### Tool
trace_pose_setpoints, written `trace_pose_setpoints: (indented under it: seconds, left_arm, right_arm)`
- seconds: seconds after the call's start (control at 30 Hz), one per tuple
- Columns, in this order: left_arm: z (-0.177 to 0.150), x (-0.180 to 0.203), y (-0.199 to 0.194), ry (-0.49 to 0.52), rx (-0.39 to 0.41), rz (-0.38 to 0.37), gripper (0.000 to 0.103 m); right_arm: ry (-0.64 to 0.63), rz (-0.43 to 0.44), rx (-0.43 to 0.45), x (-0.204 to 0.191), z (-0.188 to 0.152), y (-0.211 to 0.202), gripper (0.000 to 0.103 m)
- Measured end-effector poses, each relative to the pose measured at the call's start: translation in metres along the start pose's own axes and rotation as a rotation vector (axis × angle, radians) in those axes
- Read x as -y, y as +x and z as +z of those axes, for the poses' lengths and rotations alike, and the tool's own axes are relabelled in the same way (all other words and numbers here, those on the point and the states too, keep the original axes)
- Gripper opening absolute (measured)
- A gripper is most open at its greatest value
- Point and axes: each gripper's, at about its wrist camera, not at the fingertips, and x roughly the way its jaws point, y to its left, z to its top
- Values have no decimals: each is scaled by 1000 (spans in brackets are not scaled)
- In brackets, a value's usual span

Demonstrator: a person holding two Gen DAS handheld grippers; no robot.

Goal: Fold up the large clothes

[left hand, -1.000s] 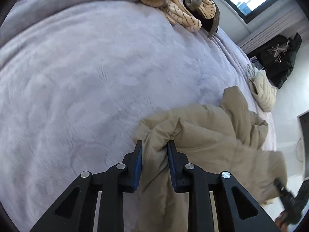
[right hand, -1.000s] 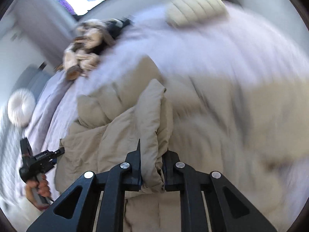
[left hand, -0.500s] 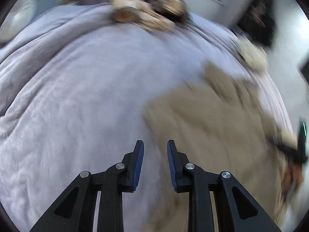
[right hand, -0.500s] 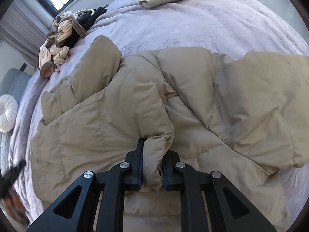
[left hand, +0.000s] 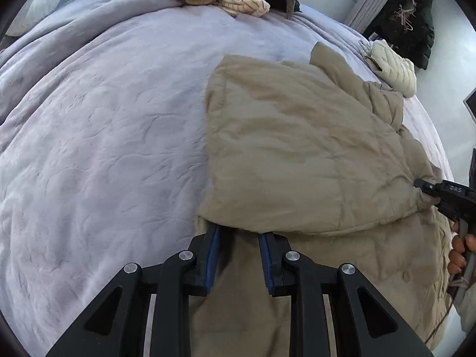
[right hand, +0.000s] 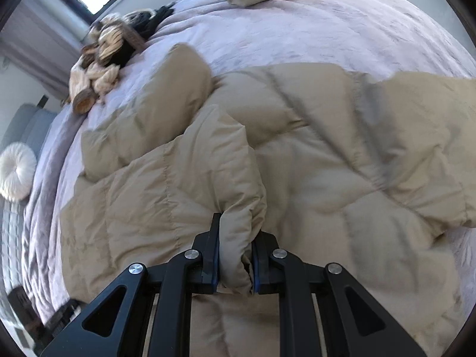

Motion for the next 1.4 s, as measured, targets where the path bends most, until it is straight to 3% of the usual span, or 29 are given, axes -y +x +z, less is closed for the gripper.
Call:
trace_pose_setpoints:
  seconds: [0.1, 0.17, 0.27, 0.33, 0.37, 0.4, 0.53, 0.57, 0.6, 0.67, 0.77, 0.9, 0.97, 1.17, 1.4]
  left_arm:
    - [-1, -11, -11, 44, -26, 55, 27]
    - [-2, -26, -22, 51, -83, -5, 27]
    - [-1, -36, -44, 28, -53, -5, 27]
    - [10, -36, -53, -6, -5, -15, 27]
    - [18, -34, -56, -21, 19, -25, 27]
    - [27, -30, -54, -25, 38, -30, 27]
    - [59, -1, -31, 7, 97, 13, 27]
    - [66, 7, -19, 10, 101, 25, 27]
    - [70, 14, -9, 10, 101, 39, 27]
    - [79, 20, 14, 1, 90, 131, 27]
    - [76, 14, 35, -45, 64, 163, 27]
    - [66, 12, 52, -23, 46, 208, 27]
    - [62, 12, 59, -3, 37, 227, 27]
    - [63, 16, 53, 4, 36, 272, 27]
    - [66, 34, 0, 32, 64, 240, 27]
  right_arm:
    - [13, -26, 7, -1, -3, 7, 18]
    - [39, -18, 6, 2, -3, 6, 18]
    - [16, -15, -12, 1, -3, -2, 21]
    - [-2, -61, -5, 1, -2, -12, 40]
    - [4, -73, 9, 3, -3, -22, 55]
    - [14, -80, 26, 7, -4, -31, 62]
    - [74, -173, 148, 21, -7, -73, 61]
    - [80, -155, 176, 22, -5, -81, 56]
    - [75, -130, 183, 21, -3, -83, 35]
    - [32, -56, 150, 12, 5, -75, 23]
    - [-8, 17, 73, 2, 7, -47, 22]
    - [27, -28, -10, 16, -8, -5, 20]
    - [35, -11, 0, 25, -12, 5, 18]
    - [12, -34, 13, 24, -7, -10, 20]
    - [189, 65, 7, 72, -16, -49, 22]
